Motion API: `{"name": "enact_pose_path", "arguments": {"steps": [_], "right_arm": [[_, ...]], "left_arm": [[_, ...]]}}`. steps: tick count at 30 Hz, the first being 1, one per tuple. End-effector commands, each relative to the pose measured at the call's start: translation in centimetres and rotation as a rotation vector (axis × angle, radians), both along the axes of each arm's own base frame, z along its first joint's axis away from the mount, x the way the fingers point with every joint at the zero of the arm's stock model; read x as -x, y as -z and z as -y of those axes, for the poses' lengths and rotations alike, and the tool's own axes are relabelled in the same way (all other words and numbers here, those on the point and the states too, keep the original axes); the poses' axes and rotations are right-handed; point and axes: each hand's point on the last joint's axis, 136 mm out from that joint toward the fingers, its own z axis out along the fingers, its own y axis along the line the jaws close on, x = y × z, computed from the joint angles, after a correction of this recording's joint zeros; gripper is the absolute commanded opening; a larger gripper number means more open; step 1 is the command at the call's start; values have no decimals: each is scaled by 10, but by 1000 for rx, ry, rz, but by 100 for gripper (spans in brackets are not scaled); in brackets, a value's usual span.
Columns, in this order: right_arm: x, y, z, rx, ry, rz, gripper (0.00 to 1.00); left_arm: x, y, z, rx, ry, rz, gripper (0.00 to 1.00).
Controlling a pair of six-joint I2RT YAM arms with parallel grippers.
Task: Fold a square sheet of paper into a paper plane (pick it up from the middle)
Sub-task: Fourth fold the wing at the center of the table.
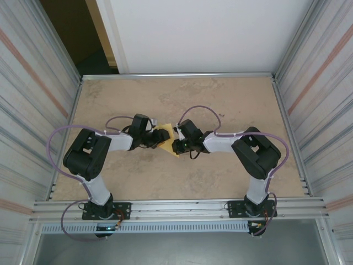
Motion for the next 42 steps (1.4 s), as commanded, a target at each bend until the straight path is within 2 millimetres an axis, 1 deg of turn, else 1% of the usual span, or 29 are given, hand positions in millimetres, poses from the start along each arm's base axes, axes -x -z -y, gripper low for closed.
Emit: {"name": "enact_pose_path", "arguments": {"steps": [1,4,9,13,18,23,27,33,39,42], "right_arm": [[0,-2,-7,-16,-30,9,9],[3,-3,-8,-29,-43,7,7],[7,-3,-8,-55,-62,-10,5],[14,-2,-9,-69,-85,-32,4],[23,0,-12,-85,-121,-67,3],[28,5,-15,-78,-145,-96,3],[31,12,-16,-63,-159,-124,3],[34,19,-16,-57,-157,-157,3],[35,20,-13,-107,-139,-203,3],[35,17,-12,-157,-136,-238,4]], "left_arm": [[18,29,-11,-70,-17,-81,52],[14,18,-9,-50,-15,-47,54],[8,-14,-7,-15,-21,36,57],[8,-25,-20,-39,-71,70,58],[15,-27,-37,-37,-129,84,58],[21,-29,-41,-34,-133,87,57],[23,-29,-44,-36,-141,92,56],[27,-32,-45,-25,-146,99,54],[29,-37,-39,17,-123,107,49],[29,-38,-33,44,-99,106,46]]}}
